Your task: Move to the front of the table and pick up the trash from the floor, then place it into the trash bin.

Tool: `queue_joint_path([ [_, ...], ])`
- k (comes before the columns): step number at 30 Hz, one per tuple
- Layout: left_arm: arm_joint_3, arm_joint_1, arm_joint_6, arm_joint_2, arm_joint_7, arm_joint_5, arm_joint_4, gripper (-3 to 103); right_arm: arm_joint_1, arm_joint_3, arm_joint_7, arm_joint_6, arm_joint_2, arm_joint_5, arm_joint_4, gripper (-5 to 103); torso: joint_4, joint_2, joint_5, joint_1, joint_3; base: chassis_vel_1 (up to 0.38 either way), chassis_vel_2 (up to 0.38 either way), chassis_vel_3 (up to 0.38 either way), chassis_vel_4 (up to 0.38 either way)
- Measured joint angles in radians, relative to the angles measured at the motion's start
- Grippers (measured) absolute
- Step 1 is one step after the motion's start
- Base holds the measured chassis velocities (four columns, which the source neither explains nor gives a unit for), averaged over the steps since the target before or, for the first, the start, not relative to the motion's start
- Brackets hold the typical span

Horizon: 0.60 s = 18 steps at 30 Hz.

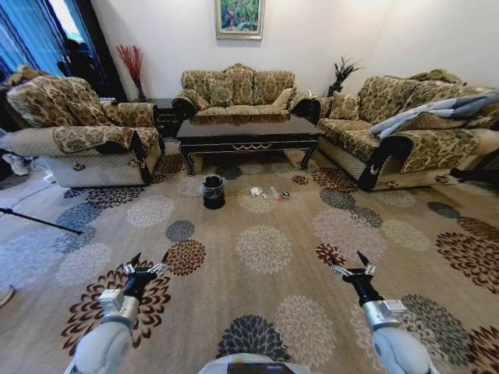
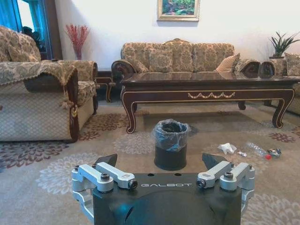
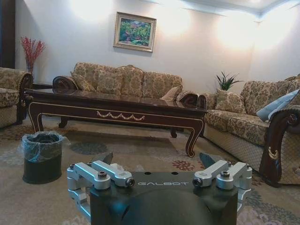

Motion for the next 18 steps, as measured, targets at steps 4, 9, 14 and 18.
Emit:
queue_joint_path([
  [4, 0.006, 0.007, -0.005, 0.003, 0.015, 0.011, -0.005, 100, -0.004, -0.003, -0.004, 0.001, -0.003, -0.004, -0.003, 100, 0.0, -0.021, 0.0, -0.009, -0.012, 0.0, 0.0, 0.0, 0.0],
  [9, 0.015, 0.007, -0.006, 0.003, 0.022, 0.013, -0.006, 100, -0.009, -0.006, -0.005, 0.004, -0.003, -0.018, -0.004, 100, 0.0, -0.041, 0.0, -0.016, -0.025, 0.0, 0.0, 0.0, 0.0],
  [14, 0.017, 0.0, -0.011, 0.002, 0.018, 0.014, -0.001, 100, -0.005, -0.003, -0.005, 0.004, -0.003, -0.016, -0.005, 100, 0.0, -0.061, 0.0, -0.024, -0.037, 0.0, 0.0, 0.0, 0.0],
  [18, 0.016, -0.002, -0.011, 0.004, 0.017, 0.008, 0.002, 100, -0.004, -0.002, -0.005, 0.004, -0.003, -0.014, -0.006, 100, 0.0, -0.075, 0.0, -0.029, -0.046, 0.0, 0.0, 0.0, 0.0],
])
